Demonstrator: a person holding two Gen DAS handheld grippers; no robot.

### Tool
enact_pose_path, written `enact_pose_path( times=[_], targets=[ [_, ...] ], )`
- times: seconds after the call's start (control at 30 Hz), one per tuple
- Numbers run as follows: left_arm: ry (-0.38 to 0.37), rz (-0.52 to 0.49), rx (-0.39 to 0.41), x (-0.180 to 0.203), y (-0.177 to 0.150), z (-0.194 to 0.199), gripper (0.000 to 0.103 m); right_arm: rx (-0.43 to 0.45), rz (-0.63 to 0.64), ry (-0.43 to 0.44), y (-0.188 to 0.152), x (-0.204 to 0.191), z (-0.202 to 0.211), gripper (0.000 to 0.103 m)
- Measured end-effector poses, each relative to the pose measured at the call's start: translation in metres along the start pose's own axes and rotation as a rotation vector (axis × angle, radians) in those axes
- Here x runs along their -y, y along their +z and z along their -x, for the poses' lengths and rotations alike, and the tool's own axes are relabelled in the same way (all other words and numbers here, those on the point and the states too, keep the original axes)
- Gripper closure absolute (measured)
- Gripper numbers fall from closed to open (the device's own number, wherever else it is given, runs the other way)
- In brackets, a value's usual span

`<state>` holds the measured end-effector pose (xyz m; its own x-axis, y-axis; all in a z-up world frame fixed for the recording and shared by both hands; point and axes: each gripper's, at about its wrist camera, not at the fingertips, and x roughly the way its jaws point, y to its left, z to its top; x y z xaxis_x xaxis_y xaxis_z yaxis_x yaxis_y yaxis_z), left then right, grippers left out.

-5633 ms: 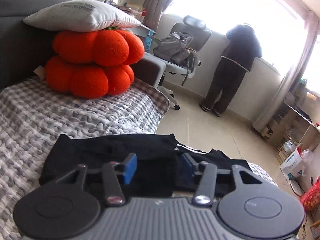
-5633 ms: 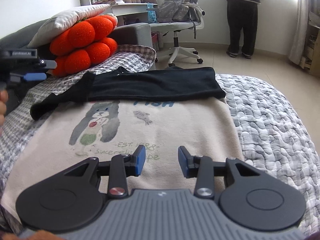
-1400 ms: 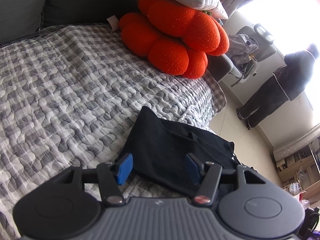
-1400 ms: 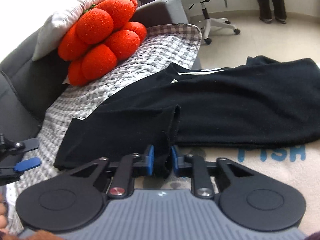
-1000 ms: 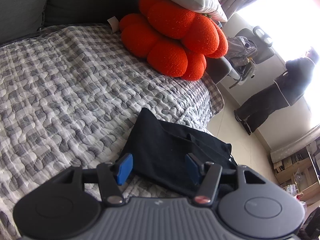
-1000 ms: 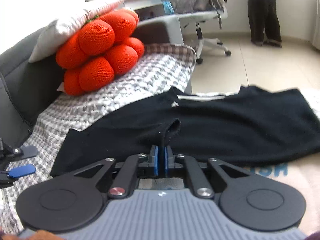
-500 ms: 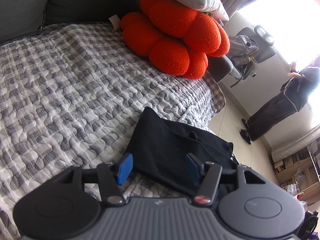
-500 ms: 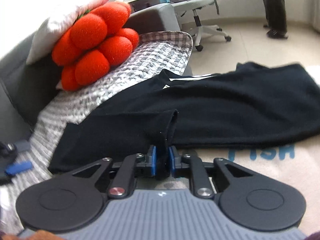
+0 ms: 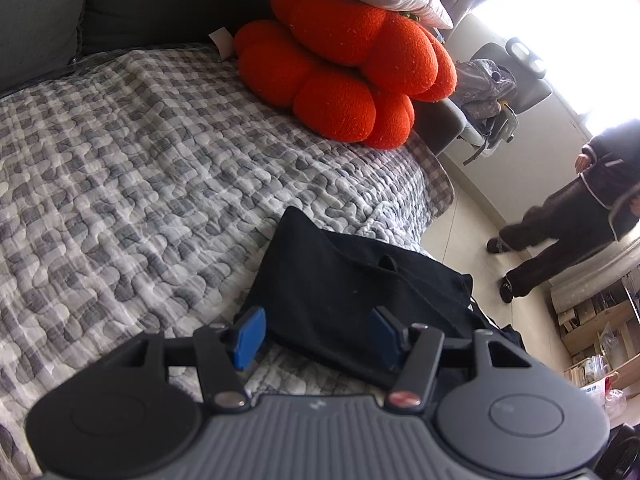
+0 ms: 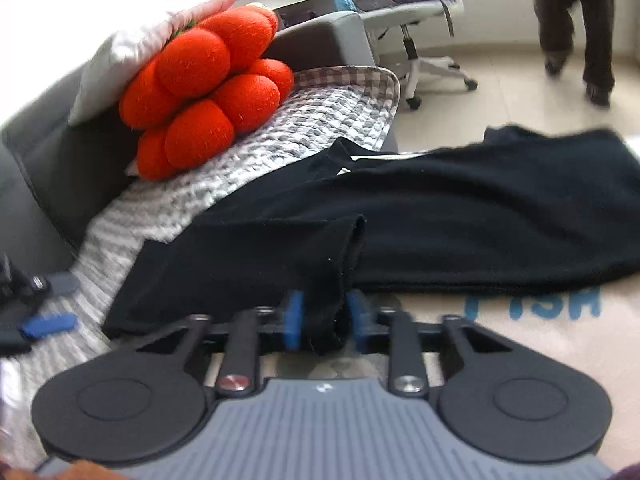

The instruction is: Fold clothes

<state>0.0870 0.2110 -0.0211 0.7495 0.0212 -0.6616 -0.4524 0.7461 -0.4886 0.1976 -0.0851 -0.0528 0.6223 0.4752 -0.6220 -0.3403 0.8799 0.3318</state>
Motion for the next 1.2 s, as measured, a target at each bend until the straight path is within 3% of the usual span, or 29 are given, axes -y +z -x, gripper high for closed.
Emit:
enact_pose_path(
  times=[0.17, 0.7, 1.2],
  targets=[
    [0.000, -0.008, -0.004, 0.001, -0.001, 0.000, 0.043, 0.007, 0.034, -0.039, 0.000, -0.007, 0.001, 0.095],
    [-0.001, -0.004, -0.021, 0.006, -0.003, -0.004, 0.040, 0.115, 0.218, -0.150, 0.053, -0.032, 0.029, 0.096],
    [0.029, -0.045, -0.043, 0.026, -0.012, -0.015, 0.040, 0.143, 0.212, -0.278, 0.073, 0.022, 0.046, 0.097]
  ],
)
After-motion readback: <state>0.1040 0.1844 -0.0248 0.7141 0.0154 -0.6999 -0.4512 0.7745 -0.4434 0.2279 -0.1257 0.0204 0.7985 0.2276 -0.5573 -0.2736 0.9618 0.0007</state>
